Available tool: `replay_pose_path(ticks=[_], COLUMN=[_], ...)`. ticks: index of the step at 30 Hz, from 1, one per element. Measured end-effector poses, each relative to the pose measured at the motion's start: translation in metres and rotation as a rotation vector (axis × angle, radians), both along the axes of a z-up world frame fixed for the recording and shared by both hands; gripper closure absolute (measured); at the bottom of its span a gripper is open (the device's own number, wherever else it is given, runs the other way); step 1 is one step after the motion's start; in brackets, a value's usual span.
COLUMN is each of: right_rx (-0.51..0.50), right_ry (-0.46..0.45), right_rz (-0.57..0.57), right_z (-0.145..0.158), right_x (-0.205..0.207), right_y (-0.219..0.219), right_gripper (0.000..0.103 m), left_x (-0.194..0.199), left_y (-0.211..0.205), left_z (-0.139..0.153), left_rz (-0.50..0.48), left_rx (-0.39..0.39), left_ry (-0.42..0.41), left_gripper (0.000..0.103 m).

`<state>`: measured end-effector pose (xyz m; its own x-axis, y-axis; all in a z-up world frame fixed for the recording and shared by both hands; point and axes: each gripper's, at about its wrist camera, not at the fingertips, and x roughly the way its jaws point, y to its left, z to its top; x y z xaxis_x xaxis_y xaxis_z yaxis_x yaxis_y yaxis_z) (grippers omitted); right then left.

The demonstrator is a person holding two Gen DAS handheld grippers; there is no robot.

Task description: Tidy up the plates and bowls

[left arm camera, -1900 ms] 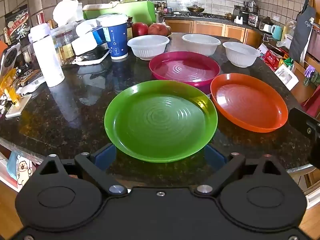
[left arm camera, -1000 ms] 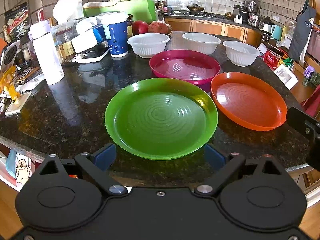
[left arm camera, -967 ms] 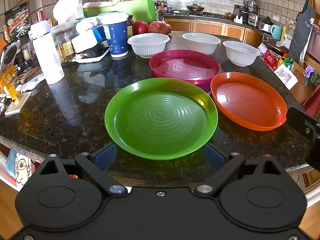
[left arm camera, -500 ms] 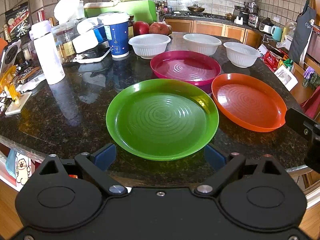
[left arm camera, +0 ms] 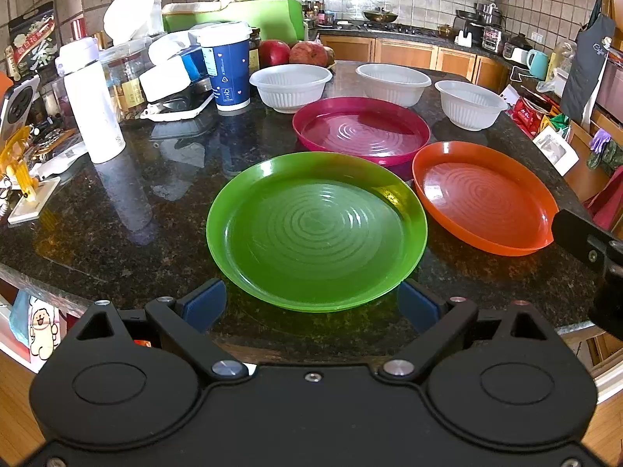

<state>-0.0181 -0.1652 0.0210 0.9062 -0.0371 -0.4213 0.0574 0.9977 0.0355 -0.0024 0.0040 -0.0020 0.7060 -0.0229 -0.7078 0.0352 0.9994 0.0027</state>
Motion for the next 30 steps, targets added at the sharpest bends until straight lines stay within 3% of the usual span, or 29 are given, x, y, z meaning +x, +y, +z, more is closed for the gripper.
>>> replay_pose_path(ticks=[21,30], right_rx=[-0.019,-0.092], right_ry=[-0.015,-0.095], right_rz=[-0.022,-0.029], right_z=[-0.002,-0.001], right_x=[0.005,0.005], right_y=[0.002,0.009], right_gripper=[0.005,0.012], left_x=[0.000,0.003], left_y=[0.006,0.014], left_z=[0.002,0.009], left_rz=[-0.010,-0.051], left_rx=[-0.032,-0.088], left_ry=[-0.025,-0.058], left_gripper=[0.012,0.010])
